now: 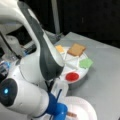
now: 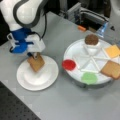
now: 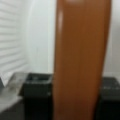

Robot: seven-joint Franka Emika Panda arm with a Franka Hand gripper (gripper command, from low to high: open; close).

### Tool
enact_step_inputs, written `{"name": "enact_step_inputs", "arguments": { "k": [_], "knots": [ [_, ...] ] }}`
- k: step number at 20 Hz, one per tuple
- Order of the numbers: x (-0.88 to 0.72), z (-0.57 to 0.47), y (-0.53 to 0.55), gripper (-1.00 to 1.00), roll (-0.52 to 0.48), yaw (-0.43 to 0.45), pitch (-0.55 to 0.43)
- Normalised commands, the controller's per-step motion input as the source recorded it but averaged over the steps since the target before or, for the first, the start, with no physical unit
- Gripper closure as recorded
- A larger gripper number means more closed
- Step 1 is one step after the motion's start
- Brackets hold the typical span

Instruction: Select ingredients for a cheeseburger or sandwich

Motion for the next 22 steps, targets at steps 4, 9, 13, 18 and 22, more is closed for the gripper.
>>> {"name": "enact_step_inputs", "arguments": {
  "k": [4,9,13,18,22],
  "knots": [
    [0.31,0.00,-0.12,1.00,0.224,-0.045,-0.007],
    [0.32,-0.02,-0.12,1.00,0.234,-0.036,-0.010],
    [0.32,0.01,-0.12,1.00,0.198,-0.019,-0.006],
    [0.33,0.00,-0.13,1.00,0.171,-0.019,-0.013],
    [0.35,-0.02,-0.15,1.00,0.211,-0.007,-0.023]
  ]
}}
